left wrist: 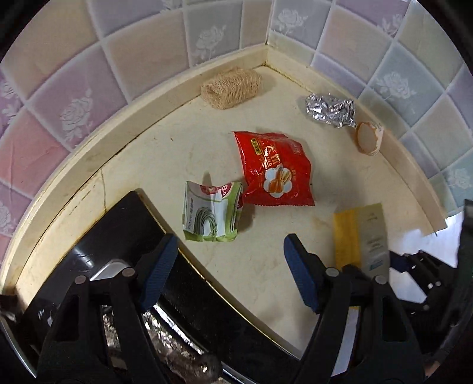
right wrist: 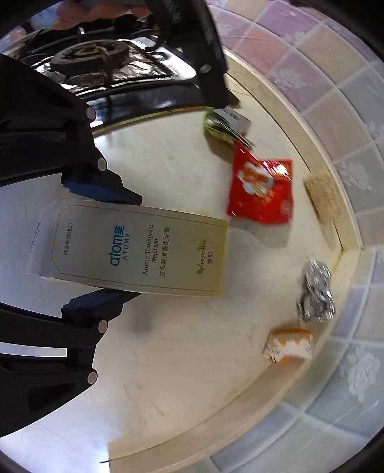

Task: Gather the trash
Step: 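Grasp the green-white seed packet with the left tool while the right tool grasps the toothpaste carton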

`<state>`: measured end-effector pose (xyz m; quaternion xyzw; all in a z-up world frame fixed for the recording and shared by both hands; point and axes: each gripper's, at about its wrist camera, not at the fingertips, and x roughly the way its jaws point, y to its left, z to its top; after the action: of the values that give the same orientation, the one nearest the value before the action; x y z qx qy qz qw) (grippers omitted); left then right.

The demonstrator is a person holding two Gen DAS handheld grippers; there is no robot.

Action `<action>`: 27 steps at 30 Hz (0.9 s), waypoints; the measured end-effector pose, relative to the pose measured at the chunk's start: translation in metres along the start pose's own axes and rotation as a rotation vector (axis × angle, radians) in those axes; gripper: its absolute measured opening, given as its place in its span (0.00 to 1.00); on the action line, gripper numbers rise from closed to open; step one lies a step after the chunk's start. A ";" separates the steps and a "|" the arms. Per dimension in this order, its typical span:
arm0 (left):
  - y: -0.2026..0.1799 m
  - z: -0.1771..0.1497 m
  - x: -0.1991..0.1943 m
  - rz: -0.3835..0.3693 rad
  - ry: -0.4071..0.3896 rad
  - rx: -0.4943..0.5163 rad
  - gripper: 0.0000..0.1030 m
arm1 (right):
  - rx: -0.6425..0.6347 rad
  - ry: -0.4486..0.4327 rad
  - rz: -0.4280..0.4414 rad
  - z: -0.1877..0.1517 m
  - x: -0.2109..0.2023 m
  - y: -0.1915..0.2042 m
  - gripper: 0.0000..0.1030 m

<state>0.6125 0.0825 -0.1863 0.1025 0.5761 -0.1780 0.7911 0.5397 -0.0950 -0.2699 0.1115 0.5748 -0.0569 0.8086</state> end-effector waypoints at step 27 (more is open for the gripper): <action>0.004 0.010 0.031 -0.002 0.077 0.017 0.03 | 0.158 -0.051 0.056 0.018 -0.002 -0.048 0.49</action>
<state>0.6314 0.0778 -0.2124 0.1154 0.6047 -0.1796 0.7673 0.5450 -0.1460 -0.2673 0.1897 0.5445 -0.0820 0.8129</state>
